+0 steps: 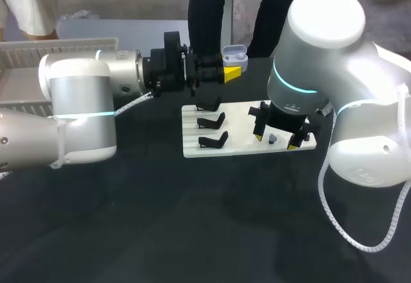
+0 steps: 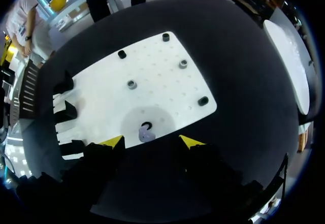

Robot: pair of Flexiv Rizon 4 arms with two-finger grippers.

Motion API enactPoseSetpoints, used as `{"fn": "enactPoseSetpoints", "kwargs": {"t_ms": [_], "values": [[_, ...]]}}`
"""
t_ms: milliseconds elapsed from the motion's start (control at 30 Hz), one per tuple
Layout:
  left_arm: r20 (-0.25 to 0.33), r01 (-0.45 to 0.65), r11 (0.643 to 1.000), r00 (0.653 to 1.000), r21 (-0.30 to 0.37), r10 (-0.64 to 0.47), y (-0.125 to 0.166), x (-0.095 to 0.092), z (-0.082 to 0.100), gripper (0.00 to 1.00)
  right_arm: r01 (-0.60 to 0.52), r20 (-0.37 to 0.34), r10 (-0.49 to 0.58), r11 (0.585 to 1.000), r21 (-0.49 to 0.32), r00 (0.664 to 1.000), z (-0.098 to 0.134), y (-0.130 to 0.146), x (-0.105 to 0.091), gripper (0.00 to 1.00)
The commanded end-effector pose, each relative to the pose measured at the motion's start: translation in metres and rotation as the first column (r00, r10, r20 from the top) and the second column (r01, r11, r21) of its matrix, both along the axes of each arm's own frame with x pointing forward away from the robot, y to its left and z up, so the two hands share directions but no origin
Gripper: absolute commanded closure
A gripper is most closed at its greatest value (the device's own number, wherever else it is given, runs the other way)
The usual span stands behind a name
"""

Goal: Pick up each earbud case from the left stands, insert the matching earbuds, close the lid, and place the case in the box.

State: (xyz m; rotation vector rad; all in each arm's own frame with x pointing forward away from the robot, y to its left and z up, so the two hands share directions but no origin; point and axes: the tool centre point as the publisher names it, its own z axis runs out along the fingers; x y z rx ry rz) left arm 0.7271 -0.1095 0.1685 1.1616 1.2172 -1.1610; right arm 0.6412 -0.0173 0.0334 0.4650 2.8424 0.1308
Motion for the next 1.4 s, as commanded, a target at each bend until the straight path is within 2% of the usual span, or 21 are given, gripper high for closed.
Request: {"fn": "enactPoseSetpoints", "kwargs": {"t_ms": [33, 833, 900, 967, 1133, 1300, 1400], "values": [[0.004, -0.007, 1.0, 1.0, -0.003, 0.007, -0.0002, -0.0019, -0.0005, 1.0, 0.0, -0.002, 0.0, 1.0, -0.001, 1.0, -0.003, 0.0025, 0.005, 0.5], [0.004, -0.007, 1.0, 1.0, -0.003, 0.007, -0.0002, -0.0019, -0.0005, 1.0, -0.012, -0.004, 0.012, 1.0, -0.008, 1.0, -0.0066, 0.0038, 0.0102, 0.7], [0.004, -0.007, 1.0, 1.0, -0.003, 0.007, -0.0002, -0.0019, -0.0005, 1.0, -0.013, -0.004, 0.012, 1.0, -0.008, 1.0, -0.0066, 0.0039, 0.0103, 0.75], [0.004, -0.007, 1.0, 1.0, -0.003, 0.007, -0.0002, -0.0019, -0.0005, 1.0, -0.012, -0.004, 0.012, 1.0, -0.009, 1.0, -0.0066, 0.0039, 0.0103, 0.75], [0.004, -0.007, 1.0, 1.0, -0.003, 0.007, -0.0002, -0.0019, -0.0005, 1.0, -0.012, -0.009, 0.011, 1.0, -0.011, 1.0, -0.0082, 0.0032, 0.0103, 0.82], [0.004, -0.007, 1.0, 1.0, -0.003, 0.007, -0.0002, -0.0019, -0.0005, 1.0, -0.01, -0.009, 0.01, 1.0, -0.011, 1.0, -0.0093, 0.003, 0.0111, 1.0], [0.004, -0.007, 1.0, 1.0, -0.003, 0.007, -0.0002, -0.0019, -0.0005, 1.0, -0.009, -0.011, 0.009, 1.0, -0.011, 1.0, -0.0088, 0.003, 0.0109, 1.0]]}}
